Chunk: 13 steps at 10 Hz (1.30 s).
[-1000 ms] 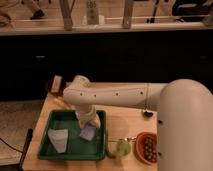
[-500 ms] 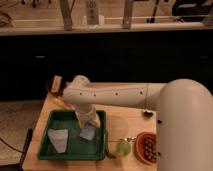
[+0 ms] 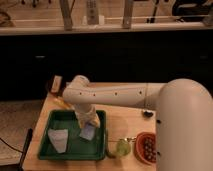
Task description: Place sponge in tray
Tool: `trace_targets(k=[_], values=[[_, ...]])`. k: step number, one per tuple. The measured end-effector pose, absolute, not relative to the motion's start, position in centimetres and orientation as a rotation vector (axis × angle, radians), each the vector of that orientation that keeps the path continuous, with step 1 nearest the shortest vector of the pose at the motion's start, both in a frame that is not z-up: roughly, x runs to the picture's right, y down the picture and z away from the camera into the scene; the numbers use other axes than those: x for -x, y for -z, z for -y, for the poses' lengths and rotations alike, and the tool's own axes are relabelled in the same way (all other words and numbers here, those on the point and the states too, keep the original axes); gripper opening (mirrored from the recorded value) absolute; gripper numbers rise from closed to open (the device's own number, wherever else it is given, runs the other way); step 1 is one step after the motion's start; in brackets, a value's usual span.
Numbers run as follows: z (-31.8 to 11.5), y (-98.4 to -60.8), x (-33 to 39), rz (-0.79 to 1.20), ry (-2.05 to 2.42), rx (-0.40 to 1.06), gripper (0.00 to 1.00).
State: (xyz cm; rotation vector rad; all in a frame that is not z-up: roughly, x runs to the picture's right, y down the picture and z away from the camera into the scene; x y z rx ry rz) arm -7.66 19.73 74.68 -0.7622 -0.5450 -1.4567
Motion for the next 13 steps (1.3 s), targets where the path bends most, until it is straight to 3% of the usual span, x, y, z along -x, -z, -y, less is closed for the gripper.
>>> trace_targets(k=[5, 6, 13], values=[[-20.4, -75.8, 8.4, 0.560, 1.464, 0.765, 0.74], [-20.5, -76.0, 8.6, 0.565, 1.467, 0.763, 0.79], [-21.0, -76.7, 9.4, 0.599, 1.496, 0.755, 0.80]])
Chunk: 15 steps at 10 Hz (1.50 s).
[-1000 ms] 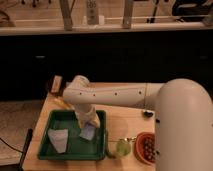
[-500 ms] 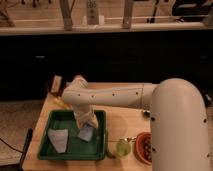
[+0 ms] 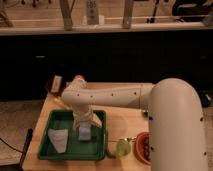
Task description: Place sponge in tray
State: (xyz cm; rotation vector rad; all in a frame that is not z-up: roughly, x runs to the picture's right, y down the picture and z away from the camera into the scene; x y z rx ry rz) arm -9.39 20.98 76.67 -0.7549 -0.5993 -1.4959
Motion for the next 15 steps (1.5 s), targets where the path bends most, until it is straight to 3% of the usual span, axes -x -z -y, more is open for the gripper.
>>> trace_targets(k=[15], values=[[-20.30, -76.33, 9.46, 0.622, 1.528, 0.739, 0.80]])
